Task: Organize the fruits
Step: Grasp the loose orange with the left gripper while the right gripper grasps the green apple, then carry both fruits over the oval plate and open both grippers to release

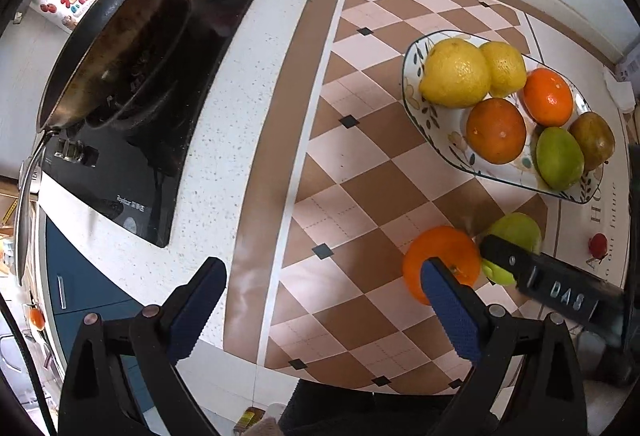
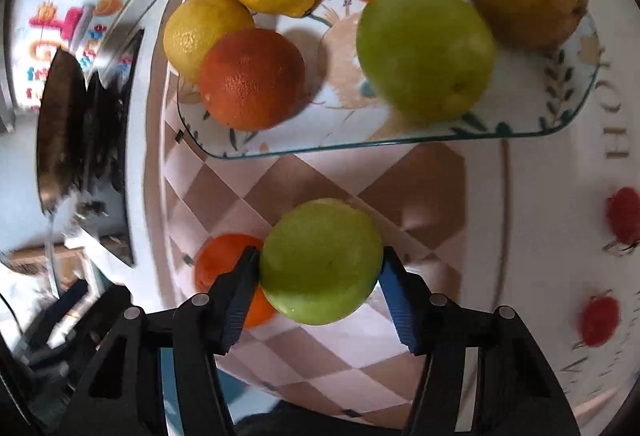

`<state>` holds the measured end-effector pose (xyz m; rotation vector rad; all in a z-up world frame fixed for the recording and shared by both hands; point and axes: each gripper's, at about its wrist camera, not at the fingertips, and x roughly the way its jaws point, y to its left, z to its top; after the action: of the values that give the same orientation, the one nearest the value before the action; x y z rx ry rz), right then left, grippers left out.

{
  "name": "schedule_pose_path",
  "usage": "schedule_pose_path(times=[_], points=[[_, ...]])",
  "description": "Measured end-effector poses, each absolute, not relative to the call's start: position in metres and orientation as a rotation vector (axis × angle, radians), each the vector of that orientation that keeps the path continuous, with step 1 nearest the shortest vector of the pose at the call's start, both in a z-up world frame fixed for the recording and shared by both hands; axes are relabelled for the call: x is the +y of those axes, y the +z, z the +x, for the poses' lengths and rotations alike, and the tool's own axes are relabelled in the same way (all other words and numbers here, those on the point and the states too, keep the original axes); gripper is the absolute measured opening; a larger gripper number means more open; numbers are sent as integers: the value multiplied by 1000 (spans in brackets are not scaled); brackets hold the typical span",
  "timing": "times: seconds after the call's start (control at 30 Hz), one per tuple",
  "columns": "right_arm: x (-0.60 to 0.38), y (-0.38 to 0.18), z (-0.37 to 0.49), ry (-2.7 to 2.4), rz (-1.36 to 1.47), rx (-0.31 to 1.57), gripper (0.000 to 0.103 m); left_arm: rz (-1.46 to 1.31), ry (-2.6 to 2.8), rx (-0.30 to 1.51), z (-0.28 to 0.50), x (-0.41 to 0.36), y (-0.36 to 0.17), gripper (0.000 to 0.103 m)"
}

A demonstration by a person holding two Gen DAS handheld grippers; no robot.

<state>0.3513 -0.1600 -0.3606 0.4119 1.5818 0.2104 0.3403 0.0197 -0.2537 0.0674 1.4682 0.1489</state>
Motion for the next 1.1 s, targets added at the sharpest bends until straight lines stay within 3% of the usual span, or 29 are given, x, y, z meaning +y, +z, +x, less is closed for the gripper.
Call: schedule_pose_path(times=[0.23, 0.57, 0.63, 0.7, 1.1], points=[[-188, -350, 314, 174, 168, 1586, 62, 41, 60, 1532, 346, 3, -272, 100], [-228, -356, 294, 149, 333, 1573, 62, 202, -119, 1603, 355, -59, -317, 99], [-230, -357, 294, 147, 336, 1572, 63, 219, -146, 1600, 355, -66, -322, 87], [-228, -356, 296, 148, 337, 1573, 63, 218, -155, 1611, 355, -67, -327, 62], [-246, -355, 292, 151, 460, 1598, 63, 80, -170, 1617, 324, -53, -327, 61]])
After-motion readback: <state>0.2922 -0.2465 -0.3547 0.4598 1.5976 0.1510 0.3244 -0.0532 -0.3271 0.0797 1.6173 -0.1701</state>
